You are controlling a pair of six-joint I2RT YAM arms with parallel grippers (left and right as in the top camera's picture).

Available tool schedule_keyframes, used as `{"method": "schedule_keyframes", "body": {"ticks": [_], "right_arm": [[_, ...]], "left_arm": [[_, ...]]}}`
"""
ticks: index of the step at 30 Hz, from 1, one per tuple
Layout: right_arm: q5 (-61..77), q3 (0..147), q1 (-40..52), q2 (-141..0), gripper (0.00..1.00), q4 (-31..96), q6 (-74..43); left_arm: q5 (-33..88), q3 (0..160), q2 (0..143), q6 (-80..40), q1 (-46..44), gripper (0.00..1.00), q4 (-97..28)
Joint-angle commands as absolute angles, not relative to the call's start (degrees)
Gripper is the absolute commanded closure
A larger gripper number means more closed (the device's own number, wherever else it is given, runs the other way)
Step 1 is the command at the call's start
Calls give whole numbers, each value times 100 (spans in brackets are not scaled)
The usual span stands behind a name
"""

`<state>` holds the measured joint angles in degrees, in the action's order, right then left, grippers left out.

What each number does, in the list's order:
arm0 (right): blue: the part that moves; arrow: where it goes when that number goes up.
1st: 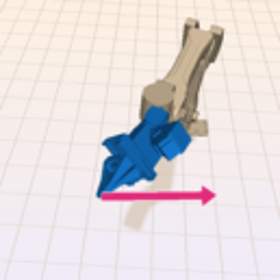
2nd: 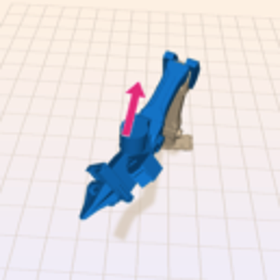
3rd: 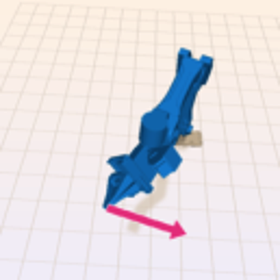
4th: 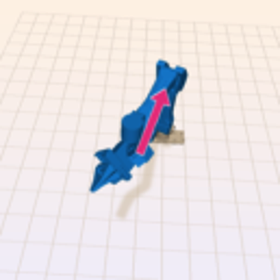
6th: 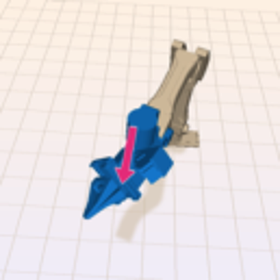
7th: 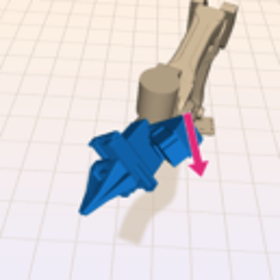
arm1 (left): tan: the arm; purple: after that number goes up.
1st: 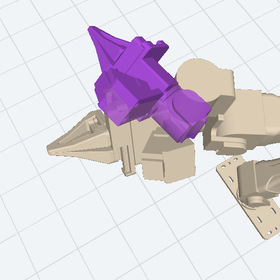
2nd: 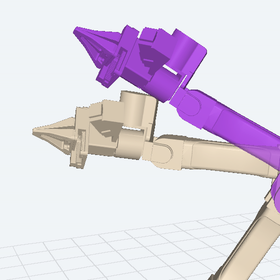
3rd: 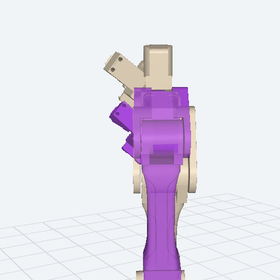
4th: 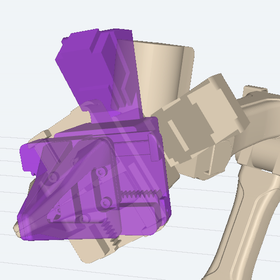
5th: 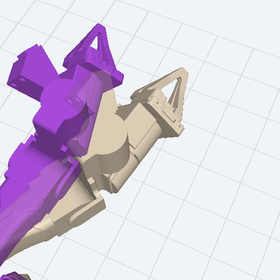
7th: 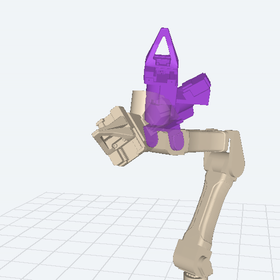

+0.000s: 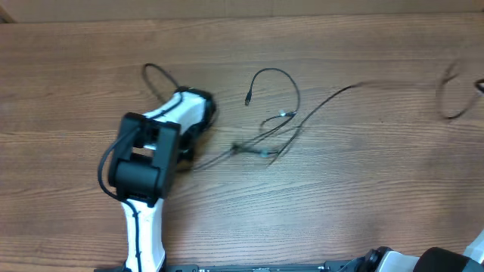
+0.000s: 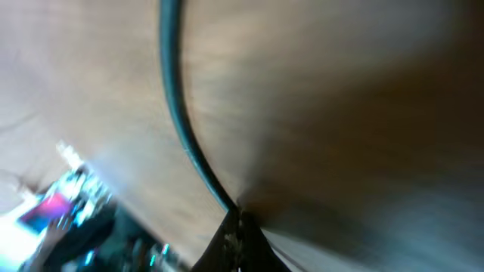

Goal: Untangle cables

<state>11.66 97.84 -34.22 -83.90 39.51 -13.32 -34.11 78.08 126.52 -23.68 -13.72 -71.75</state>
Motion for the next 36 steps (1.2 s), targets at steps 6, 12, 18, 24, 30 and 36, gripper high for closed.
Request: {"method": "schedule_keyframes", "body": {"ticks": [6, 12, 18, 24, 30, 36], "right_arm": [[521, 9913, -3948, -8237, 96, 3148, -2386], [1229, 9900, -3817, -8248, 96, 4091, -2383], [1531, 9863, -3420, -8361, 82, 5148, -2383], [1529, 9863, -2928, -8654, 58, 5990, -2383], [1531, 9859, -2237, -9146, 35, 7015, -2383], [1531, 9859, -1415, -9898, 0, 7516, -2386]], "left_arm": [[-2742, 7017, 12818, -2709, -473, 96, -6530], [-2171, 7019, 12818, -2705, -491, 96, -6311], [-1428, 7159, 12742, -2480, -589, 96, -6208], [185, 7806, 12033, -1946, -642, 96, -6005], [1586, 8226, 11093, -1754, -705, 66, -5741], [1806, 8224, 10753, -1826, -1026, 15, -6014]]}}
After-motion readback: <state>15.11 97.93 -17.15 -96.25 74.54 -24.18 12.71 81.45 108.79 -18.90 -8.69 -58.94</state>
